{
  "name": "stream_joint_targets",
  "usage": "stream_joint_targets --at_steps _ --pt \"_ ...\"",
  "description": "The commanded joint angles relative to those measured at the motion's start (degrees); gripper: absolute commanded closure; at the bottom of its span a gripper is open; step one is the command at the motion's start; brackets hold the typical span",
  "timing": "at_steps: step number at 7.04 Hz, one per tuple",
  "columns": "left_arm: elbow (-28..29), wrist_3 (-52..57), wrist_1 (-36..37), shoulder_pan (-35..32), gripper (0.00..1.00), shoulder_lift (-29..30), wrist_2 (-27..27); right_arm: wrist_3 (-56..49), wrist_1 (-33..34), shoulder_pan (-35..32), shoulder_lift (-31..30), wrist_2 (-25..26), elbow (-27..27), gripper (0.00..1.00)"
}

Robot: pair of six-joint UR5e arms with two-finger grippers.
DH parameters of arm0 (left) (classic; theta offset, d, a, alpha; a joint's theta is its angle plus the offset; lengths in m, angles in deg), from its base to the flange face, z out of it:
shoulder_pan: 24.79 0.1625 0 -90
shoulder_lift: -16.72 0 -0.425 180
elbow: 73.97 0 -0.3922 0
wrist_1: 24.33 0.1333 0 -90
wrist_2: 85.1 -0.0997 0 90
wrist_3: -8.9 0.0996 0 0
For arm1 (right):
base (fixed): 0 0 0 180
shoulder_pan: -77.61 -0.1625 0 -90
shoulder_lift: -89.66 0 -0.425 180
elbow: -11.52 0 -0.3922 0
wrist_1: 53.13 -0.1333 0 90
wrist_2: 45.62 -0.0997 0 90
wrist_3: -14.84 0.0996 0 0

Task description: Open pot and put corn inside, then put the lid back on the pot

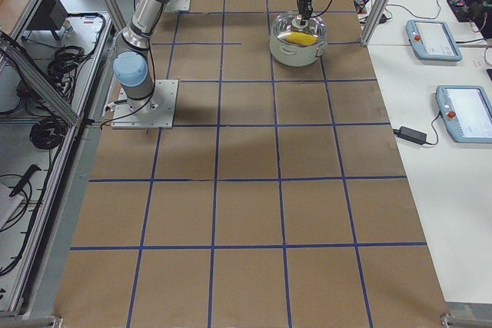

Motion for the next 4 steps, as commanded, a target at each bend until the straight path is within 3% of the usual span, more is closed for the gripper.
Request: stream_joint_targets --at_steps 1,4 --pt "0.00 0.00 0.00 0.00 0.00 0.00 0.00 0.08 0.04 -0.33 0.02 0.02 0.00 0.57" --pt "0.00 0.00 0.00 0.00 0.00 0.00 0.00 1.39 0.04 -0.51 0.11 -0.33 0.00 0.50"
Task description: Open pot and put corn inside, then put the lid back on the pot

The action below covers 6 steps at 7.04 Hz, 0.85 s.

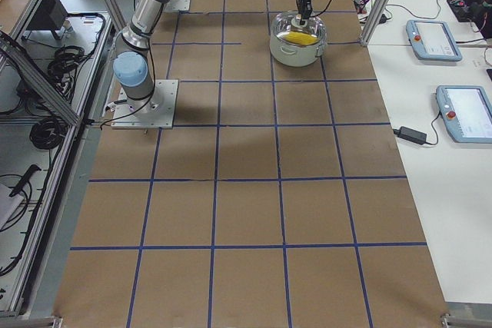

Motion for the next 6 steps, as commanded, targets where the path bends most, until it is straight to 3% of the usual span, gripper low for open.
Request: stream_joint_targets --at_steps 1,2,4,6 --pt "0.00 0.00 0.00 0.00 0.00 -0.09 0.00 0.67 0.00 -0.29 0.06 -0.14 0.09 0.33" --pt "0.00 0.00 0.00 0.00 0.00 0.00 0.00 0.67 0.08 -0.12 0.15 -0.14 0.61 0.17" --pt "0.00 0.00 0.00 0.00 0.00 0.00 0.00 -0.12 1.30 0.84 0.33 -0.84 1.41 0.02" --pt "-0.09 0.00 0.00 -0.09 0.00 -0.09 0.00 -0.56 2.11 3.12 0.33 -0.93 4.64 0.01"
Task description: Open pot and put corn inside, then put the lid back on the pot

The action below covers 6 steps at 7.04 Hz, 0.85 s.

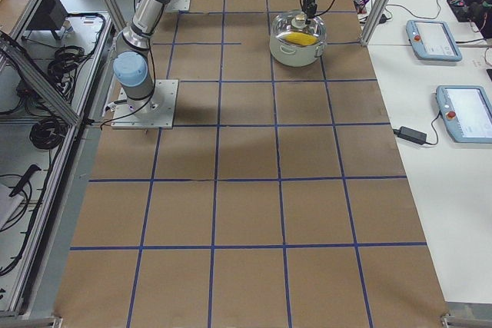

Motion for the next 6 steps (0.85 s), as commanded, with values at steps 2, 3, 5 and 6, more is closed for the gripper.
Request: stream_joint_targets --at_steps 2,3,5,6 --pt "0.02 -0.18 0.00 -0.07 0.00 -0.07 -0.09 -4.63 -2.87 3.29 -0.86 0.74 5.72 0.01" --pt "0.02 -0.18 0.00 -0.15 0.00 -0.07 -0.09 -9.09 -3.32 5.74 -3.05 0.66 4.77 0.01" --pt "-0.07 -0.18 0.09 -0.15 0.00 0.02 -0.26 -16.58 -10.58 9.44 -7.71 0.48 4.15 0.04" --pt "0.46 0.00 0.09 -0.07 0.00 0.28 -0.18 -19.30 -11.23 10.93 -9.47 0.05 2.23 0.09"
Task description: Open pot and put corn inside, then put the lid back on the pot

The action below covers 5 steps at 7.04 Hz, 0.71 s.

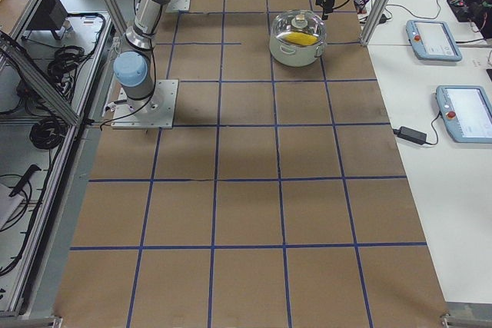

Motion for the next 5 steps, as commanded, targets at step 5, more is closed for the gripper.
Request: stream_joint_targets --at_steps 5 --pt "0.13 0.23 0.03 -0.02 0.00 0.41 -0.33 -3.33 1.47 6.35 -21.49 -5.81 -23.79 0.00"
